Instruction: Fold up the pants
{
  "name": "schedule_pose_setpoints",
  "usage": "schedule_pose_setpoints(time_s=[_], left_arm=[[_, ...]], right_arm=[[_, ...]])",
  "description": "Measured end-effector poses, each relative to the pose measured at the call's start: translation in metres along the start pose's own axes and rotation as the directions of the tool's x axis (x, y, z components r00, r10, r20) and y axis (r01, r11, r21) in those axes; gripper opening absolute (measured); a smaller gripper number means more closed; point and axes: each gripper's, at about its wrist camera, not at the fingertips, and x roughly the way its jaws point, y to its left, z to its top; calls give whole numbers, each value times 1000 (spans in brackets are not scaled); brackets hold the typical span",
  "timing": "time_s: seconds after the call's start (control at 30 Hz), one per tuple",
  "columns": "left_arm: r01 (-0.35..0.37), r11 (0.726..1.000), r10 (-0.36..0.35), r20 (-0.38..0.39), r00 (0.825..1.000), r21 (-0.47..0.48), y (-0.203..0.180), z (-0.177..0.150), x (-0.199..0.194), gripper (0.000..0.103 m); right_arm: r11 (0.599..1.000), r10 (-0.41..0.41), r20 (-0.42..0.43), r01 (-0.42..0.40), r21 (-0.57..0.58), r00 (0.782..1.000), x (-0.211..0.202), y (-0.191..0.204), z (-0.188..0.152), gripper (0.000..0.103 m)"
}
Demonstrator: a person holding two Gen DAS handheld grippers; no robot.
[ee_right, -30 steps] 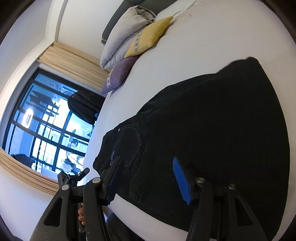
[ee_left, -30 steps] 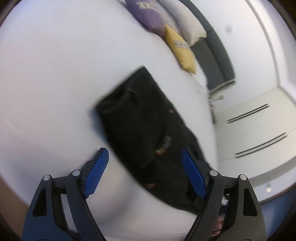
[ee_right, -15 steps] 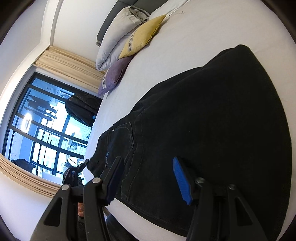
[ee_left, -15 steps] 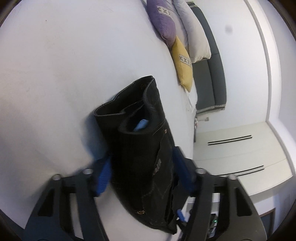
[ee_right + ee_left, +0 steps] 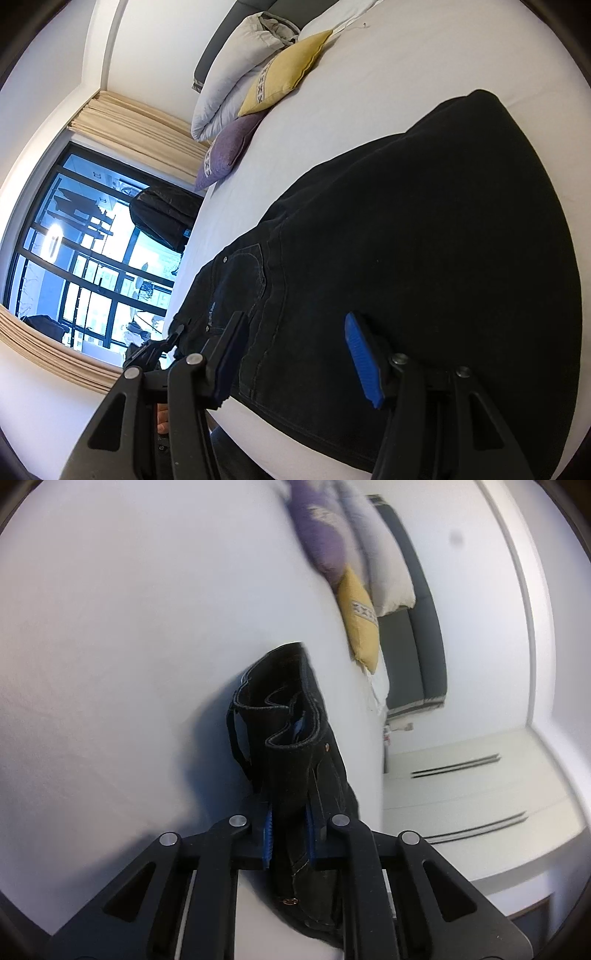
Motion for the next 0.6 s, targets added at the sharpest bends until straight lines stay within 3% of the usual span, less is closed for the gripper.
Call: schedule_pose_setpoints(time_s=[0.23, 0.37, 0.43, 0.5, 0.57, 0.6], left_arm=[[-63, 977, 55, 46, 997, 202, -63, -13, -7, 10], [-78, 935, 65, 49, 997, 345, -111, -33, -10, 10], [-82, 878, 72, 39, 997, 471, -149, -59, -4, 10], [-68, 788, 80, 8, 997, 611, -190, -97, 13, 10], [-40, 664, 113, -47, 993, 746, -220, -151, 38, 10], [-23, 580, 142, -74, 987, 815, -229, -185, 54, 10]], right_arm=[[1000, 6, 21, -7, 26, 1000, -4, -10, 4, 58], [999, -1, 27, -1, 46, 1000, -5, -19, 5, 58], [997, 16, 23, -18, 75, 1000, -6, -24, 7, 58], [994, 41, 16, -43, 100, 999, -8, -27, 12, 60], [992, 74, 13, -75, 101, 997, -14, -25, 21, 68], [991, 91, 19, -92, 100, 996, -18, -25, 27, 70]])
